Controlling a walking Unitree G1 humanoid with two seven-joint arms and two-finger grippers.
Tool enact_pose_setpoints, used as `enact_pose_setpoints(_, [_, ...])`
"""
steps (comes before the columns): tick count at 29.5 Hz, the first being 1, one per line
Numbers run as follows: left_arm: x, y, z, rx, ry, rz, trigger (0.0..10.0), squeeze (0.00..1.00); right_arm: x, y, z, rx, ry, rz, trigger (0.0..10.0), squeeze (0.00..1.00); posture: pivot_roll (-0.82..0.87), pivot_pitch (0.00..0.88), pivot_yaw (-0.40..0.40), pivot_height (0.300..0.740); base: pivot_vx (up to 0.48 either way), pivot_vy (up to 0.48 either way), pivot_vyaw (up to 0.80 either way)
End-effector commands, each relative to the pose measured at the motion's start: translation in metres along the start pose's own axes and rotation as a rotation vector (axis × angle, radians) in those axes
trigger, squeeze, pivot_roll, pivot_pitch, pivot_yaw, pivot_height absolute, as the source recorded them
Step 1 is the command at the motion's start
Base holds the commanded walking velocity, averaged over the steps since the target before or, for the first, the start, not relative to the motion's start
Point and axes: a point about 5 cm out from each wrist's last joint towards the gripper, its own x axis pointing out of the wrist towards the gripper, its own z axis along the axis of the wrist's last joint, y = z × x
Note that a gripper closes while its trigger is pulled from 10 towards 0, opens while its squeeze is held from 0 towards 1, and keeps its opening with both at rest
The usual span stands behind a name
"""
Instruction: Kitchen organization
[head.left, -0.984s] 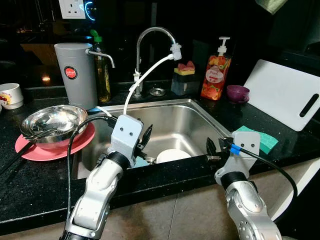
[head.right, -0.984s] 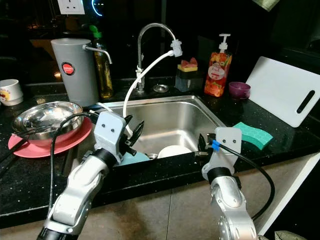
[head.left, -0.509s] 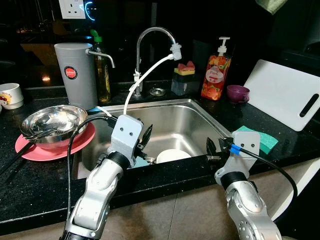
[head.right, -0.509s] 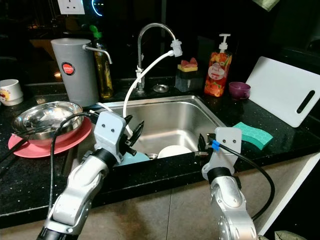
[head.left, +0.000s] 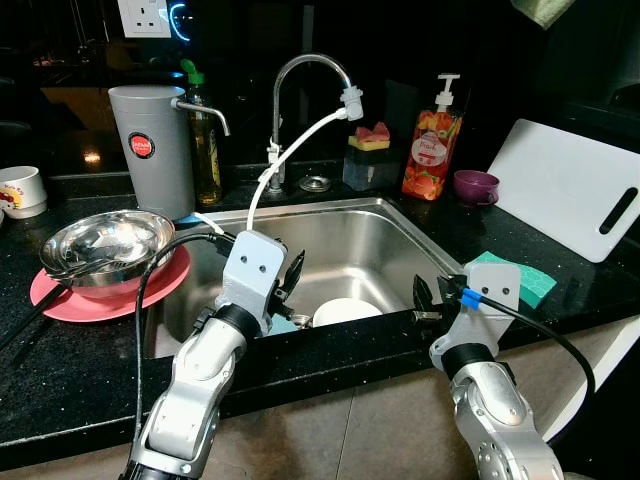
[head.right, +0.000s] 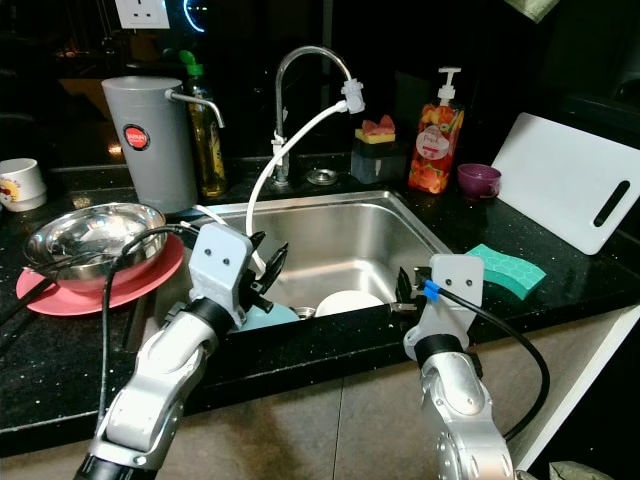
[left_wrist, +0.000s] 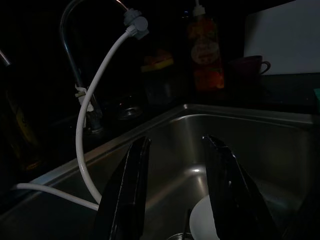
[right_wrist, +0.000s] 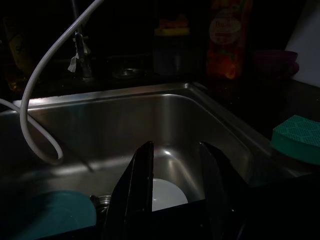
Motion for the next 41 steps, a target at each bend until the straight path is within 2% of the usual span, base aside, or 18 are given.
enact_pose_setpoints(1, [0.0001, -0.0014, -0.0037, 0.002, 0.019, -0.005, 10.0, 0.0, 0.0011, 0.0017, -0.0003, 0.0, -0.002, 0.0, 10.0, 0.0, 0.04, 0.037, -0.059, 0.74, 0.0, 0.0, 0.0])
enact_pose_setpoints(41, [0.0004, -0.003, -0.0031, 0.003, 0.014, -0.01, 10.0, 0.0, 0.0001, 0.003, -0.0006, 0.006, -0.001, -0.004, 10.0, 0.0, 0.04, 0.036, -0.056, 0.74, 0.0, 0.0, 0.0])
